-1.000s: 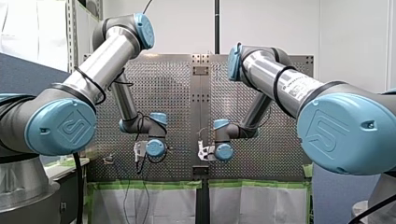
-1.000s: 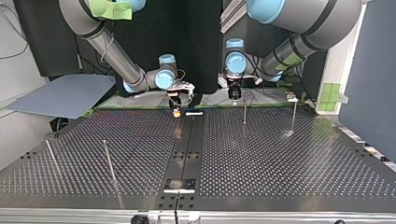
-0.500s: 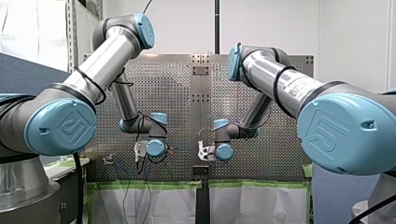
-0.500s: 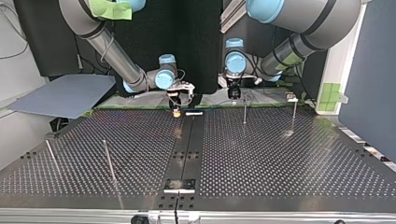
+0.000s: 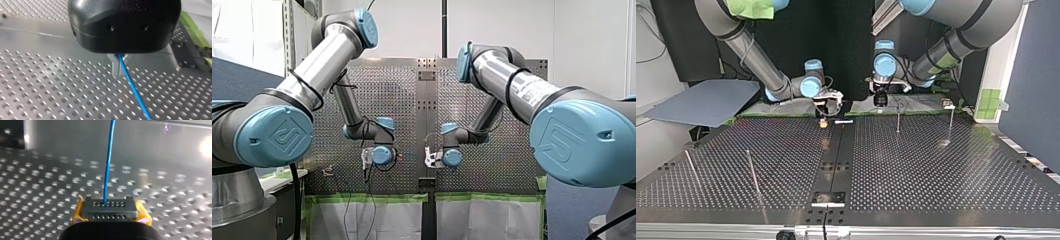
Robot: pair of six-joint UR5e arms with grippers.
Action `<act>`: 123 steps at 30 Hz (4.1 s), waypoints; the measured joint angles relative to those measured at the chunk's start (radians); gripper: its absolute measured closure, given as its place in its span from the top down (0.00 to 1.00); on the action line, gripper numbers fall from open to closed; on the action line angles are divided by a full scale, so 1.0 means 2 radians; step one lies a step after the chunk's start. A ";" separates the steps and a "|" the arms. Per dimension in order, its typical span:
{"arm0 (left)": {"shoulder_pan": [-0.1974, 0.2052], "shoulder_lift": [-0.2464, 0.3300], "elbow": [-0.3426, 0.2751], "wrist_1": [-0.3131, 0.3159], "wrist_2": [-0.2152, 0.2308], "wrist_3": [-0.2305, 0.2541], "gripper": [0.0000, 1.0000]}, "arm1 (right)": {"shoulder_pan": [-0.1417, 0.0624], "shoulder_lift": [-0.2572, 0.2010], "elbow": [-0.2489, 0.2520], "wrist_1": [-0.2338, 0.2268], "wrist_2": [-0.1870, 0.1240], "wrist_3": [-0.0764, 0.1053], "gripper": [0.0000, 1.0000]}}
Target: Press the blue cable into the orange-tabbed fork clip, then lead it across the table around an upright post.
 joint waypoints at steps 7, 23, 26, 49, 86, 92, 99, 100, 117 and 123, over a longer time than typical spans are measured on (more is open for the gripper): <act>-0.011 0.028 0.000 -0.006 0.000 -0.009 0.00 | 0.000 -0.022 0.000 0.013 0.000 0.000 0.00; -0.029 0.089 0.000 -0.019 -0.004 -0.022 0.00 | 0.003 -0.074 0.001 0.056 -0.001 -0.003 0.00; -0.031 0.104 0.000 -0.025 -0.004 -0.026 0.00 | 0.004 -0.086 0.003 0.062 -0.001 -0.003 0.00; -0.049 0.154 0.053 -0.088 -0.016 -0.057 0.00 | 0.005 -0.187 0.026 0.094 0.000 -0.001 0.00; -0.052 0.195 0.138 -0.193 0.005 -0.089 0.00 | -0.001 -0.345 0.022 0.098 0.000 0.015 0.00; -0.053 0.195 0.160 -0.209 0.025 -0.108 0.00 | -0.008 -0.362 0.022 0.107 0.009 0.018 0.00; -0.054 0.195 0.192 -0.227 0.056 -0.135 0.00 | -0.019 -0.367 0.022 0.115 0.015 0.016 0.00; -0.055 0.195 0.197 -0.231 0.060 -0.137 0.00 | -0.020 -0.367 0.022 0.116 0.016 0.015 0.00; -0.067 0.194 0.270 -0.243 0.089 -0.191 0.00 | -0.044 -0.369 0.022 0.122 0.017 0.019 0.00; -0.072 0.192 0.293 -0.243 0.091 -0.211 0.00 | -0.053 -0.369 0.023 0.125 0.017 0.020 0.00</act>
